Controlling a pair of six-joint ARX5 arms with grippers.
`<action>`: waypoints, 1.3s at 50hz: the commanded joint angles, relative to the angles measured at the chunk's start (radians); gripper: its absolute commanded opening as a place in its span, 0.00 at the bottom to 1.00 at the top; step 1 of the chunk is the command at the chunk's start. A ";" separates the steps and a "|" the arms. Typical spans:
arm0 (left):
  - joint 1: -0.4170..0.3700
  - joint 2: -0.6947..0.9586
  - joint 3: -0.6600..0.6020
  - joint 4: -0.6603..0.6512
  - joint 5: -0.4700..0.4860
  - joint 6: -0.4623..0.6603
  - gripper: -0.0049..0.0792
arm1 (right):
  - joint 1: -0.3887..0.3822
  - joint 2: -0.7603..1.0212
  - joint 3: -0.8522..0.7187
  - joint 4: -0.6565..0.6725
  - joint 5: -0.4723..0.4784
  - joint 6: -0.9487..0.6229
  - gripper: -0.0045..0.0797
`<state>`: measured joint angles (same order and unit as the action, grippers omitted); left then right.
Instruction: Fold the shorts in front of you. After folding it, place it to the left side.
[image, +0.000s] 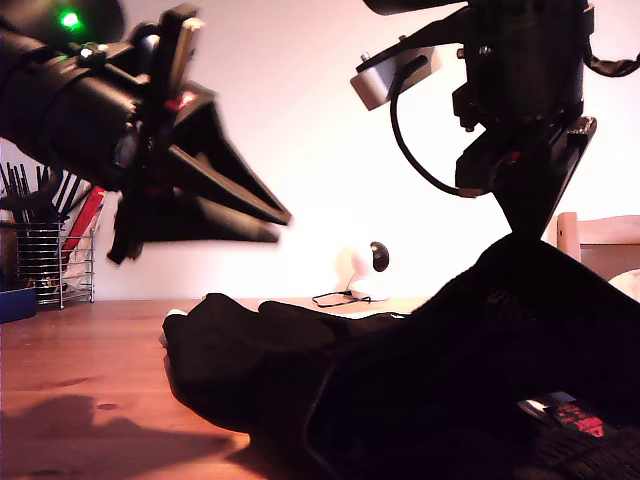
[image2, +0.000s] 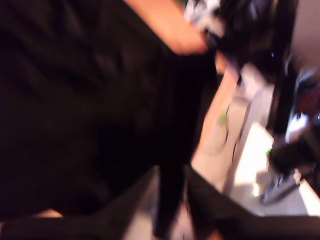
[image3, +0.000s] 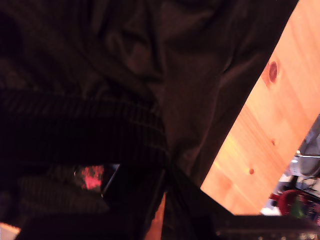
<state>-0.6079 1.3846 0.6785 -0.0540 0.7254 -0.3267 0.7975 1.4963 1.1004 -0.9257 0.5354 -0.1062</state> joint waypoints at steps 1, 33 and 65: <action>-0.052 0.018 -0.008 -0.017 -0.078 -0.034 0.53 | -0.011 0.016 0.001 0.019 -0.005 -0.002 0.04; -0.366 0.018 -0.008 -0.043 -0.558 -0.137 0.60 | -0.061 0.045 0.001 0.105 -0.069 -0.030 0.04; -0.437 0.094 -0.008 -0.028 -0.689 -0.174 0.60 | -0.098 0.045 0.001 0.122 -0.098 -0.050 0.04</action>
<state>-1.0290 1.4696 0.6785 -0.0898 0.0303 -0.4885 0.7071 1.5345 1.1004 -0.8131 0.4427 -0.1551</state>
